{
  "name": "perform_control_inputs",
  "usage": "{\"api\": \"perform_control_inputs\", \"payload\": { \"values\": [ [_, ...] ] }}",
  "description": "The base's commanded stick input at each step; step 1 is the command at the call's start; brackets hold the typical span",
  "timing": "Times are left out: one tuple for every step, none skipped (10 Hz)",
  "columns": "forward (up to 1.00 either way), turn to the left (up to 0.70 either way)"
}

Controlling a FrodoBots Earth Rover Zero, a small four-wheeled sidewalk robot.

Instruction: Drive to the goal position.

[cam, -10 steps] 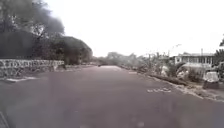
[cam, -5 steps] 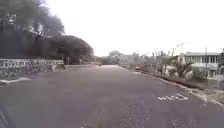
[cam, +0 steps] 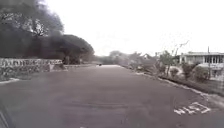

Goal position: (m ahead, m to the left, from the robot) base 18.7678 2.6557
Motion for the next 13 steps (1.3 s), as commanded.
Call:
{"api": "perform_control_inputs", "payload": {
  "values": [
    [1.00, 0.00],
    [1.00, 0.00],
    [1.00, 0.00],
    [1.00, 0.00],
    [1.00, 0.00],
    [1.00, 0.00],
    [1.00, 0.00],
    [1.00, 0.00],
    [1.00, 0.00],
    [1.00, 0.00],
    [1.00, 0.00],
    [1.00, 0.00],
    [1.00, 0.00]
  ]
}}
